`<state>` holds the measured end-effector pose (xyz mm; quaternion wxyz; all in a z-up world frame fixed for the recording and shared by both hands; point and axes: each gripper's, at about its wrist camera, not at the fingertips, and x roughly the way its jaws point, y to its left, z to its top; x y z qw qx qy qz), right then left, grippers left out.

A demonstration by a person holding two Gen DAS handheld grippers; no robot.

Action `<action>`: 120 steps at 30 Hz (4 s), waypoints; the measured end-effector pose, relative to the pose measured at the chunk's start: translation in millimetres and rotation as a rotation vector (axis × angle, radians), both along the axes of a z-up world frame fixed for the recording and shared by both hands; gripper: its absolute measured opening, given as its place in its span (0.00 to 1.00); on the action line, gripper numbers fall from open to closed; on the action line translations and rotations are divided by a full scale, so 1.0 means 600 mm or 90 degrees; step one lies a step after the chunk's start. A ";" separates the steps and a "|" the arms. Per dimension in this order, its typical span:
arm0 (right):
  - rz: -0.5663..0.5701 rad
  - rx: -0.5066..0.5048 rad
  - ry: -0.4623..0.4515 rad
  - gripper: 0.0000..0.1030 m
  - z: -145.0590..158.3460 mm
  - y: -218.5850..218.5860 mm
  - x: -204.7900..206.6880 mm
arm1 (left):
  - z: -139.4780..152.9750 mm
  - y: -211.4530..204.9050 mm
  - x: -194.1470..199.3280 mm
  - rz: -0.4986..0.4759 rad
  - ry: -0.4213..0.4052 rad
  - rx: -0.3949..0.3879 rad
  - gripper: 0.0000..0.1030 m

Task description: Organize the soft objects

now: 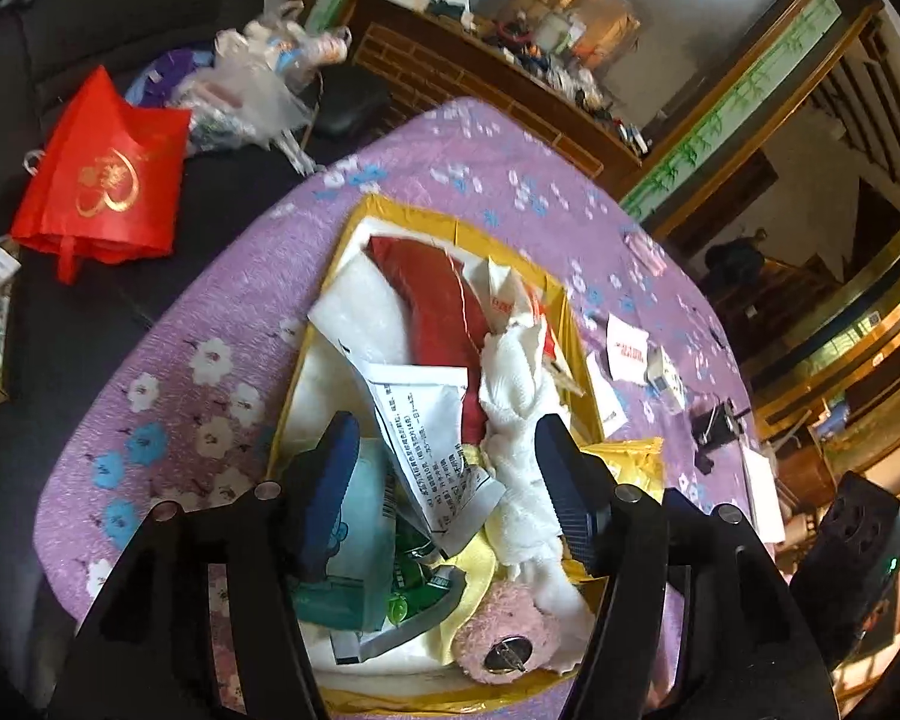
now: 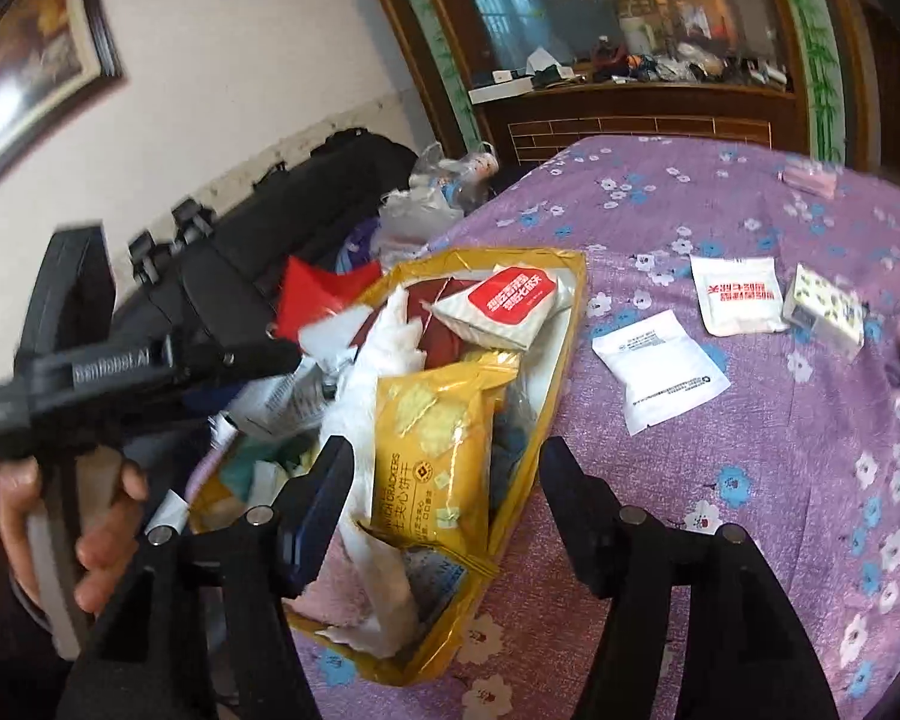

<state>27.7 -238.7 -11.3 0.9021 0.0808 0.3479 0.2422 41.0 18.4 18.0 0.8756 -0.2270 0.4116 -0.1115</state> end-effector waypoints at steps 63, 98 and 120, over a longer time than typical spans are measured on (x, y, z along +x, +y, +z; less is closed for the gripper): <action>-0.119 -0.023 0.196 0.62 -0.045 -0.325 0.149 | 0.047 -0.274 -0.026 -0.236 -0.040 -0.003 0.62; -0.027 -0.006 0.175 0.43 -0.082 -0.326 0.113 | -0.034 -0.510 0.381 -0.269 0.119 0.223 0.62; 0.009 0.022 0.198 0.44 -0.090 -0.326 0.127 | -0.091 -0.536 0.263 -0.354 0.207 0.231 0.58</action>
